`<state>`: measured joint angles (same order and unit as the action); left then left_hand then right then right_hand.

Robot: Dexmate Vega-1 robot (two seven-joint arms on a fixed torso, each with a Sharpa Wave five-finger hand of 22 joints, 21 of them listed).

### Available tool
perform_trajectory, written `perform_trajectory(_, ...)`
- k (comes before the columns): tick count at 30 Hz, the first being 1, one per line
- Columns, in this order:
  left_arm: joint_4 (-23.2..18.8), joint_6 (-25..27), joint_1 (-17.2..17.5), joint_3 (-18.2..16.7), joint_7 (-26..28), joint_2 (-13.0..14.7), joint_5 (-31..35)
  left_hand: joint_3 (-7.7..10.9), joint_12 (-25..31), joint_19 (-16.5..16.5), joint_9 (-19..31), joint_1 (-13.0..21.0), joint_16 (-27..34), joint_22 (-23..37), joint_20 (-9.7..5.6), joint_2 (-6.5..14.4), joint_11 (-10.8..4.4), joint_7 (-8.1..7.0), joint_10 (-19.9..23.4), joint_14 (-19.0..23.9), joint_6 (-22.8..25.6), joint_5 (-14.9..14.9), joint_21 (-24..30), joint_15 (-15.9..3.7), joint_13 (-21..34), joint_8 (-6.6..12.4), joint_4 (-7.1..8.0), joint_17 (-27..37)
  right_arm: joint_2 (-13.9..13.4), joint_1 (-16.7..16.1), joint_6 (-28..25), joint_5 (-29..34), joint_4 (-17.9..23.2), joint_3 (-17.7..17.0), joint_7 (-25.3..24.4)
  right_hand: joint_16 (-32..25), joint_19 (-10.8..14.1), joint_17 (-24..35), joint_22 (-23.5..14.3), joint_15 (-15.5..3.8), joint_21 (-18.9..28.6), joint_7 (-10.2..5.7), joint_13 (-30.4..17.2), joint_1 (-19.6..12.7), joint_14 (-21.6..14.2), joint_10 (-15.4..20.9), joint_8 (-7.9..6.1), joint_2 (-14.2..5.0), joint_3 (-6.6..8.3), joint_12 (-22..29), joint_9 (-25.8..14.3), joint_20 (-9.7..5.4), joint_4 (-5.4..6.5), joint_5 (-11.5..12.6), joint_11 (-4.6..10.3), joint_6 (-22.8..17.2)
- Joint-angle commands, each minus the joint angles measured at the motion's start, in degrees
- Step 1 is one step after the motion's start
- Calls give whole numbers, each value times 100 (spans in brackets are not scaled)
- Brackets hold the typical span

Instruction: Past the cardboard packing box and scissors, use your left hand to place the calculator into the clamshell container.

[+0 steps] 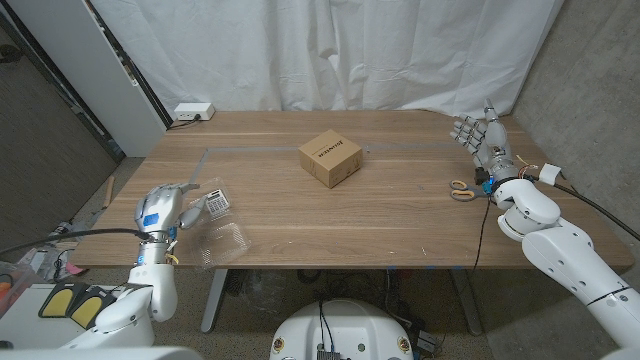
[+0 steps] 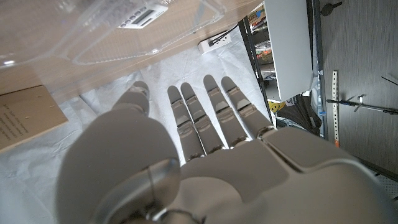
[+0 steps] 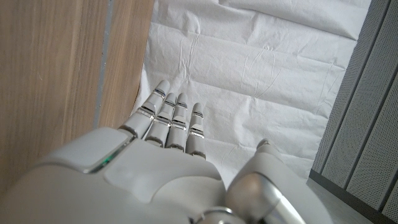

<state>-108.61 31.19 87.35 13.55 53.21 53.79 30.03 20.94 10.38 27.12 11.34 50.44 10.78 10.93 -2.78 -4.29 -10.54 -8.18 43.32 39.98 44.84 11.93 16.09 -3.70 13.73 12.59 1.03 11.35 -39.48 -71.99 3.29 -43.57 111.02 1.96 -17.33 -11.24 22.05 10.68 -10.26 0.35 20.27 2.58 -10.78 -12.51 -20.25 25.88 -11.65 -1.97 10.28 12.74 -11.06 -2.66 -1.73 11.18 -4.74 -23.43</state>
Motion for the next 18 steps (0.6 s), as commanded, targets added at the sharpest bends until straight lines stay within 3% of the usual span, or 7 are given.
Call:
perform_trajectory(1, -155, -13, 135, -112, 59, -28, 12, -16, 45, -26, 25, -51, 20, 2, -272, -1, 6, 26, 14, -43, -21, 51, -10, -662, 6, 11, 24, 21, -6, -37, 76, -11, -5, -27, 57, 7, 58, 15, -29, 9, -26, -9, -14, -9, -50, 47, 18, -67, 4, -7, -13, -20, -14, -3, 35, -31)
perform_trajectory(18, -593, -50, 377, -370, 30, -98, 137, 3, 139, 91, 19, -48, 109, 2, -273, 65, -31, 84, 248, 129, 302, 112, 11, -683, -29, 155, 38, 5, -16, -205, 167, -64, 40, -150, 137, 9, 57, 15, -30, 15, -53, -10, -16, -8, -47, 55, 17, -68, 0, -5, -13, -13, -20, -4, 33, -34)
